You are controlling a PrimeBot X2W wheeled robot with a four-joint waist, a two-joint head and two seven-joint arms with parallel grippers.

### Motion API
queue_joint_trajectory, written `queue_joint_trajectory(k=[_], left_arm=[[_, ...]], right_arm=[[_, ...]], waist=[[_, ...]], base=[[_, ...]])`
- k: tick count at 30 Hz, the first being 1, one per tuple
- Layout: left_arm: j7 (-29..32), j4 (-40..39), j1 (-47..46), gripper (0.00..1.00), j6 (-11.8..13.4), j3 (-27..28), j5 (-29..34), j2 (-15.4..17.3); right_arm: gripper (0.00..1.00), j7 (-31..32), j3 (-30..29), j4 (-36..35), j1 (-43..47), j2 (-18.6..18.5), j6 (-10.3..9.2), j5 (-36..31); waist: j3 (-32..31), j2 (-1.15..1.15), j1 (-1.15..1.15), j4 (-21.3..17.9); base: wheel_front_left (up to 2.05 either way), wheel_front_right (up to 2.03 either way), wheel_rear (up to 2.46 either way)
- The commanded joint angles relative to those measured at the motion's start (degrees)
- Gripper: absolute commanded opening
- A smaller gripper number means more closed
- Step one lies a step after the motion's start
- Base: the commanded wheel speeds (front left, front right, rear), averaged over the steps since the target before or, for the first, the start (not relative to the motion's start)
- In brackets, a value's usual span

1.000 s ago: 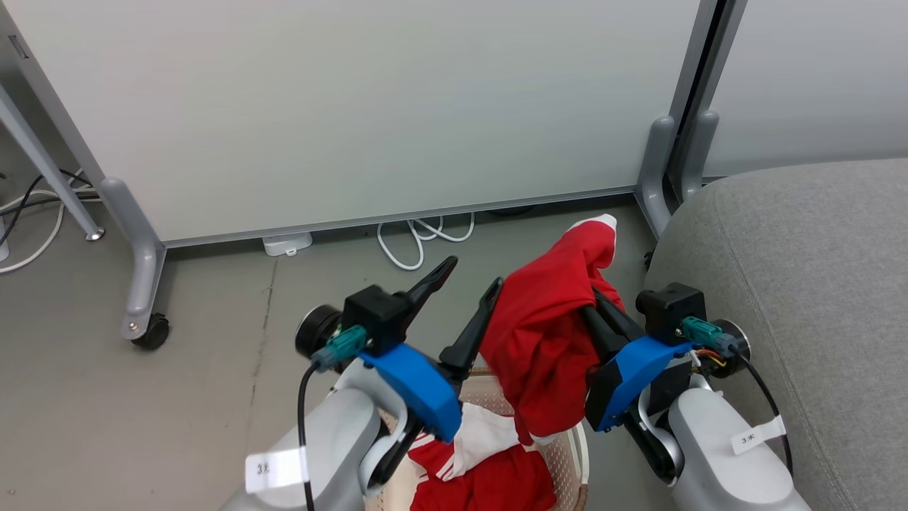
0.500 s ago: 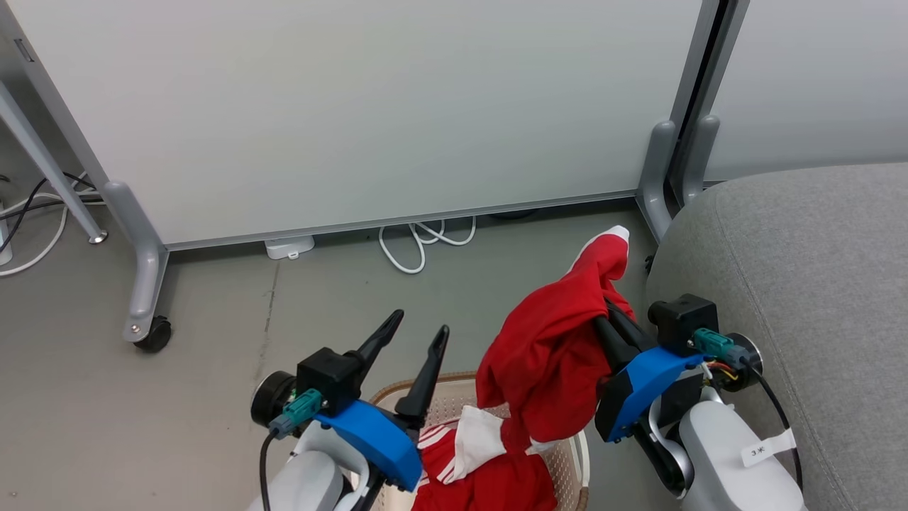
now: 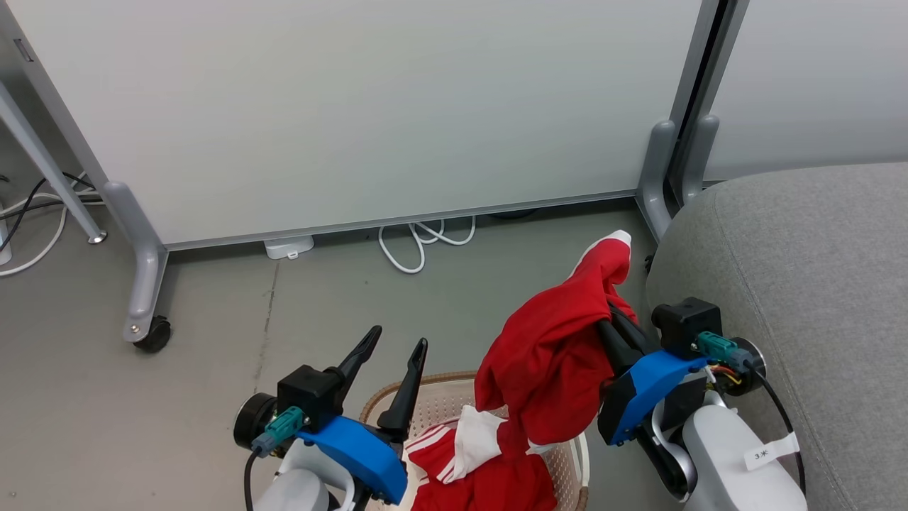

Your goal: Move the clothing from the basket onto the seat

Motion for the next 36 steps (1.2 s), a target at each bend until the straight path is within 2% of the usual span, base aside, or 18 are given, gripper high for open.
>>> queue_joint_trajectory(k=[1,16,36], left_arm=[[-0.15,-0.24,0.9,1.0,-0.06,0.53,0.34,-0.08],[-0.15,-0.38,2.2,1.0,-0.06,2.81,1.38,-0.19],[-0.15,-1.38,-0.2,1.0,-0.06,2.87,2.73,-0.45]], right_arm=[[0.0,0.17,-0.18,-0.47,0.3,-0.19,0.03,-0.19],[0.0,0.59,-0.56,-1.25,0.51,-0.2,0.03,-0.33],[0.0,0.64,-2.22,-2.41,0.26,-0.18,0.03,-1.17]], waist=[[0.01,0.0,0.0,-0.03],[0.75,0.0,0.0,-2.13],[2.95,0.0,0.0,-17.12]], base=[[0.0,0.0,0.0],[0.0,0.0,0.0],[0.0,0.0,0.0]])
